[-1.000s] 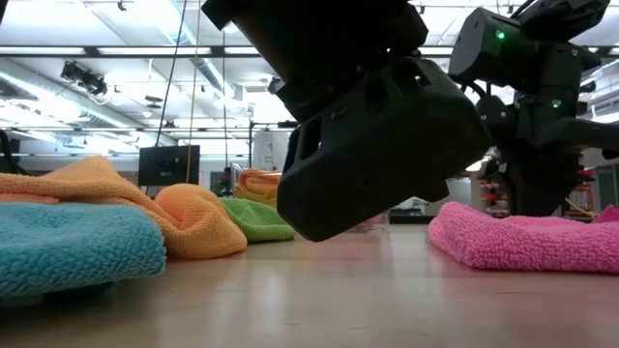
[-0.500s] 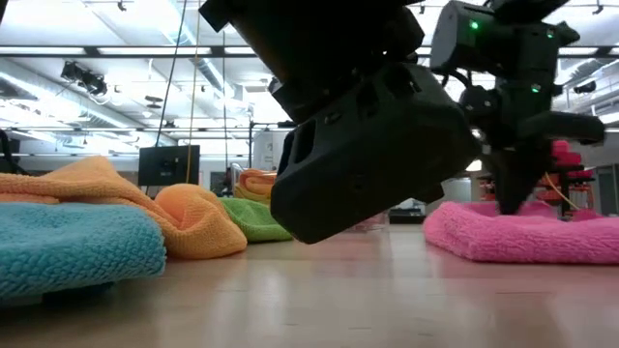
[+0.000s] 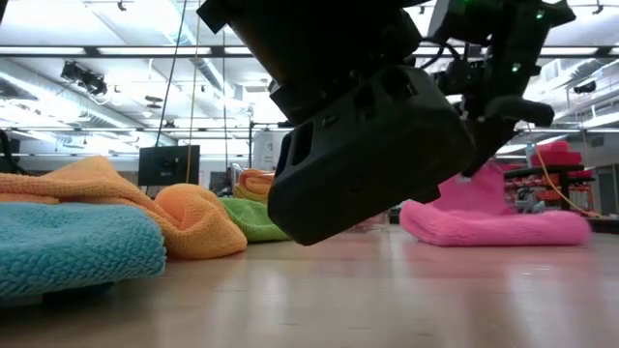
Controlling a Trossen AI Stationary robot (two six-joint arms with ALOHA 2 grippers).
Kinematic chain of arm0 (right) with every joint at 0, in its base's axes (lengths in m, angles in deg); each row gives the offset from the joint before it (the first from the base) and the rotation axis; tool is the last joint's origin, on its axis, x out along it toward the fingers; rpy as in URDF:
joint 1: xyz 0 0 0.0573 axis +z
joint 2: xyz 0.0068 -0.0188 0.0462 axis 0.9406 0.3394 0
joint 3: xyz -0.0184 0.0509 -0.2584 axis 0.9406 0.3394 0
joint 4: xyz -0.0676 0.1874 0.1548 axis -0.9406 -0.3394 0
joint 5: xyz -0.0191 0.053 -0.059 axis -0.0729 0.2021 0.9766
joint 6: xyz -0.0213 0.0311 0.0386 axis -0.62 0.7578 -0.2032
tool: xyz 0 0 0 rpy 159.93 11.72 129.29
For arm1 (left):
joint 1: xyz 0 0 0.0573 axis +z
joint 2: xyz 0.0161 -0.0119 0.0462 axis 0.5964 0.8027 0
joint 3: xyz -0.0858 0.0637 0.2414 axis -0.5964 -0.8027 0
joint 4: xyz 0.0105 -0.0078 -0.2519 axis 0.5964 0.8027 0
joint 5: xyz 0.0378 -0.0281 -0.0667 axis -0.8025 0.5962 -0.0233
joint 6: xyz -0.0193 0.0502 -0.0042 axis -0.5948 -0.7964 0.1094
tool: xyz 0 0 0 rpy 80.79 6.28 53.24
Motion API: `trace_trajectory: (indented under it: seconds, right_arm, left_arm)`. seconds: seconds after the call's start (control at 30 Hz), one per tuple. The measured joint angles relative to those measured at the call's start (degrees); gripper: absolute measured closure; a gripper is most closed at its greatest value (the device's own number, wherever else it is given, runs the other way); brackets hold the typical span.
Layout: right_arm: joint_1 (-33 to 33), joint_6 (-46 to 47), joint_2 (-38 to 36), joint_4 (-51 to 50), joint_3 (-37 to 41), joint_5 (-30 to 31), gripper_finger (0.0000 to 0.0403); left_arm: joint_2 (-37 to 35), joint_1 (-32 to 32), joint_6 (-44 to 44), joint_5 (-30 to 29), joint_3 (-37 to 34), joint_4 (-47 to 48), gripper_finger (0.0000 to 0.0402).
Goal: Fold microfiber towels
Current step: Fold the pink microfiber cloth
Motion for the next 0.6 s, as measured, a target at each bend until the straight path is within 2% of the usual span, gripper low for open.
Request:
trace_trajectory:
  seconds: [0.2, 0.6]
  right_arm:
    - [7.1, -0.7, 0.3, 0.6, 0.0, 0.3, 0.0397]
    - [19.5, 4.8, 0.7, 1.7, 2.3, 0.5, 0.0397]
  left_arm:
    - [0.0, 0.0, 0.2, 0.0, 0.0, 0.2, 0.0330]
    - [0.0, 0.0, 0.3, 0.0, 0.0, 0.2, 0.0332]
